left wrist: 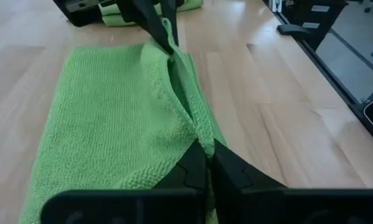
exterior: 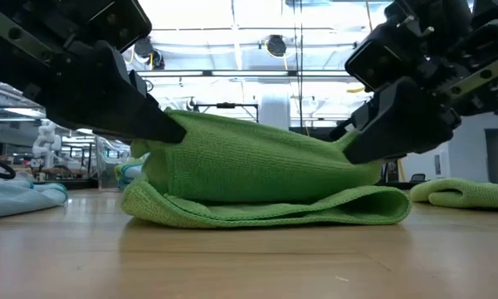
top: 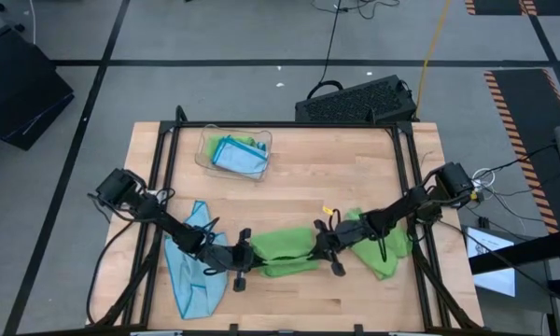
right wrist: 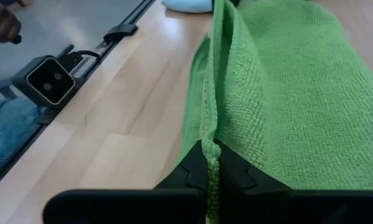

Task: Fold microfiber towels
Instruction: Fold the top green microfiber cloth

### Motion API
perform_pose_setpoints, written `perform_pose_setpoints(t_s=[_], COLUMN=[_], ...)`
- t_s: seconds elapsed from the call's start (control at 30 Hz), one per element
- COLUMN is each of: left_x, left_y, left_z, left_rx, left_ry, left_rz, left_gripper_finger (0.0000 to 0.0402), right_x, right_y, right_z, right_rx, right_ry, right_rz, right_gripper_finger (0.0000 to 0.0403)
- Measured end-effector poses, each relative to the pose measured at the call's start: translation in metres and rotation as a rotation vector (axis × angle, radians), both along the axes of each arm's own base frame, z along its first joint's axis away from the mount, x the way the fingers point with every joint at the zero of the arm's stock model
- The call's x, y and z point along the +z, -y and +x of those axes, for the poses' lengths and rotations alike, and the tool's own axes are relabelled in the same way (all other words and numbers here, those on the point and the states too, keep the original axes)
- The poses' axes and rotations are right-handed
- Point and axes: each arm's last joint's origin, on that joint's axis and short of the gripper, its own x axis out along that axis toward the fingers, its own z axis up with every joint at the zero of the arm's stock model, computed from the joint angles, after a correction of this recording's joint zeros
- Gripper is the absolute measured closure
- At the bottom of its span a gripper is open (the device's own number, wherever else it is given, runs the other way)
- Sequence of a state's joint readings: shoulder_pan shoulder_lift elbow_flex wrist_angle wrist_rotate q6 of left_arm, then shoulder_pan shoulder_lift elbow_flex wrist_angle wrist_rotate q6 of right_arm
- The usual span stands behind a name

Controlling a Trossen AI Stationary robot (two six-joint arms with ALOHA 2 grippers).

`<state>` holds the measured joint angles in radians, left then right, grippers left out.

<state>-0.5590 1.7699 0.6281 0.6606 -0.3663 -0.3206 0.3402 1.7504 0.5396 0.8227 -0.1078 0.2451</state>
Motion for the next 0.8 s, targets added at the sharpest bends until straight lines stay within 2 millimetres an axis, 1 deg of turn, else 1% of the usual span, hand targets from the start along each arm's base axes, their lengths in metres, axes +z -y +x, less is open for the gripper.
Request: perform_pose_setpoints(t_s=[0.13, 0.27, 0.37, 0.53, 0.7, 0.8], left_x=[-0.0001, -0.0003, -0.0006, -0.0005, -0.0005, -0.0001], left_y=[0.0006, 0.0015, 0.0035, 0.0069, 0.0076, 0.006], left_z=[-0.0001, -0.0004, -0.0016, -0.0037, -0.0047, -0.0039], left_rx=[-0.011, -0.002, -0.001, 0.017, 0.051, 0.082], left_ry=[-0.01, -0.03, -0.043, -0.057, -0.05, -0.037], left_rz=[-0.033, -0.114, -0.152, -0.215, -0.215, -0.21], left_gripper_finger=[0.0396, 0.0374, 0.0355, 0.0323, 0.0276, 0.0253], right_x=[0.0, -0.001, -0.0018, -0.0035, -0.0015, 0.0051], right_y=[-0.0022, -0.0021, -0.0023, -0.0037, -0.0043, -0.0039], right_z=[-0.0008, -0.0014, -0.0021, -0.004, -0.0044, -0.0054], right_rx=[0.009, 0.017, 0.023, 0.082, 0.091, 0.09], right_ry=[0.002, -0.002, -0.01, -0.048, -0.06, -0.051], right_rz=[-0.006, -0.02, -0.015, 0.022, 0.057, 0.06], right_gripper_finger=[0.0398, 0.0384, 0.0357, 0.0294, 0.0236, 0.021])
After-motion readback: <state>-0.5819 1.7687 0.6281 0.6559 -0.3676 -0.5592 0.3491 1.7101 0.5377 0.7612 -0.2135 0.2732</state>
